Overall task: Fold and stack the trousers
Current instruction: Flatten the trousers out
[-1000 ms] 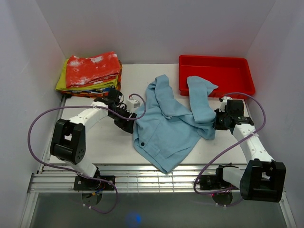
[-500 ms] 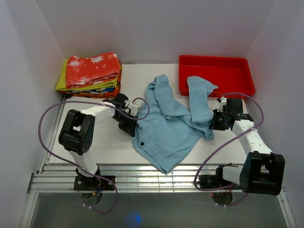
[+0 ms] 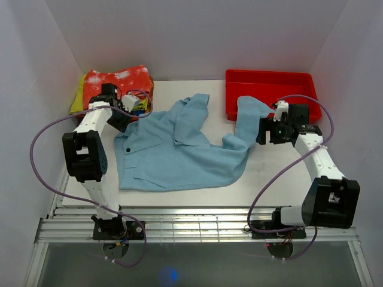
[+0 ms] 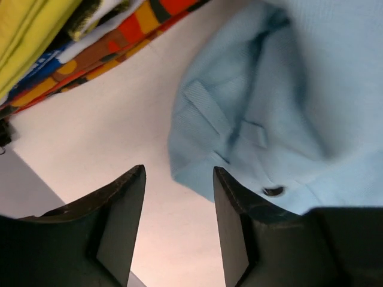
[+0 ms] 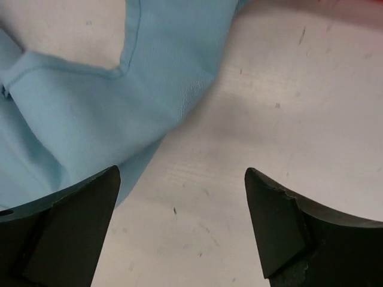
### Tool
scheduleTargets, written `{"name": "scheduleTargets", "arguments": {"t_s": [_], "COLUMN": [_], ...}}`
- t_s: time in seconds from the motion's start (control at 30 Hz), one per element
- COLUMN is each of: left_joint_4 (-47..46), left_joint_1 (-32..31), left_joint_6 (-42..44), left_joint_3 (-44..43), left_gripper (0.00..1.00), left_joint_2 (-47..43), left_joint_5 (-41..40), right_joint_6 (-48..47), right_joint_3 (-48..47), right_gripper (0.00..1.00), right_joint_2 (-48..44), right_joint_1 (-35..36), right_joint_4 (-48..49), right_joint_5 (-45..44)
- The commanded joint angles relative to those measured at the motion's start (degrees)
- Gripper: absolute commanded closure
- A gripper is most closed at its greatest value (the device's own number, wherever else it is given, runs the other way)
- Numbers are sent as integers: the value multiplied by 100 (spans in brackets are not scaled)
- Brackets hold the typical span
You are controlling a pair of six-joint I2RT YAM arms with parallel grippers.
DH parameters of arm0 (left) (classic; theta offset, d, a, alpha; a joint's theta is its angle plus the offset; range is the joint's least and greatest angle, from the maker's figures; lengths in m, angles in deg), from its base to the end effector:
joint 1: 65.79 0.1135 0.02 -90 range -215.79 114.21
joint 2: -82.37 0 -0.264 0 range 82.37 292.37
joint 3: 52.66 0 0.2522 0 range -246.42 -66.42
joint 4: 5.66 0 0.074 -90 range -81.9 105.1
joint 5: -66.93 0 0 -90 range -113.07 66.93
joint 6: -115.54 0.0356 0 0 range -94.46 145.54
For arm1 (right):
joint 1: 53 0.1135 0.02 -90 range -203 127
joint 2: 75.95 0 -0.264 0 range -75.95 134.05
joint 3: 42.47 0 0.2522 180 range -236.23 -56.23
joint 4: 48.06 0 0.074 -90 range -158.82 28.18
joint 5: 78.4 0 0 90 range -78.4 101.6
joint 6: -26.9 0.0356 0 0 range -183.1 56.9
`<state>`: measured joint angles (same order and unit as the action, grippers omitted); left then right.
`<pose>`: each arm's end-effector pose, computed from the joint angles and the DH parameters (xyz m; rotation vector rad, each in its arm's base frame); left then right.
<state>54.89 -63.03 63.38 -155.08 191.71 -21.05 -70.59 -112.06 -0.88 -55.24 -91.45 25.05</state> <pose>0.3994 0.0180 0.2310 0.8401 2.6260 0.1449 0.2746 -0.0025 0.2627 -0.2160 2.3932 0.2057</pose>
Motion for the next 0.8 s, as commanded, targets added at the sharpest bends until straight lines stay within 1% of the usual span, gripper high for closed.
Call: {"name": "scheduleTargets", "arguments": {"t_s": [0.0, 0.07, 0.13, 0.2, 0.27, 0.3, 0.33, 0.43, 0.5, 0.53, 0.63, 0.67, 0.7, 0.73, 0.77], "left_joint_4": [436, 568, 700, 779, 727, 701, 692, 595, 542, 542, 516, 516, 516, 516, 498], "left_joint_1": [-22, -22, -22, -22, -22, -22, -22, -22, -13, -22, -13, -4, -4, -4, -4], "left_joint_6": [-243, -443, -585, -620, -725, -743, -778, -928, -1024, -1042, -1112, -1130, -1139, -1156, -1148], "left_joint_3": [-72, 234, 506, 972, 1384, 1491, 1588, 1957, 2185, 2247, 2432, 2467, 2511, 2573, 2608], "left_gripper": [39, 39, 39, 40, 40, 40, 40, 40, 41, 41, 42, 42, 42, 41, 41], "left_joint_2": [-950, -1318, -1633, -1836, -2109, -2171, -2258, -2338, -2321, -2303, -2207, -2172, -2093, -2066, -2040], "left_joint_5": [913, 1238, 1607, 1853, 1933, 1968, 2021, 2048, 1986, 1995, 2021, 2048, 2091, 2118, 2127], "right_joint_6": [-86, -34, 98, 317, 668, 756, 1027, 1424, 1618, 1627, 1610, 1601, 1566, 1522, 1487], "right_joint_3": [-665, -779, -876, -955, -816, -667, -370, -313, -445, -489, -586, -604, -604, -587, -543], "right_gripper": [10, 12, 14, 16, 16, 16, 15, 18, 29, 43, 69, 85, 92, 92, 92], "right_joint_2": [701, 1095, 1369, 1729, 1844, 1836, 1827, 1985, 2221, 2275, 2363, 2302, 2224, 2144, 1865], "right_joint_1": [-22, -22, -22, -22, -22, -31, -31, -31, -31, -31, -57, -75, -101, -188, -250], "right_joint_4": [931, 1134, 1424, 1495, 1888, 2160, 2763, 3234, 3200, 3217, 3200, 3087, 2999, 2972, 2771], "right_joint_5": [369, 386, 220, -69, -229, -151, -72, 87, 175, 227, 438, 491, 570, 597, 623]}}
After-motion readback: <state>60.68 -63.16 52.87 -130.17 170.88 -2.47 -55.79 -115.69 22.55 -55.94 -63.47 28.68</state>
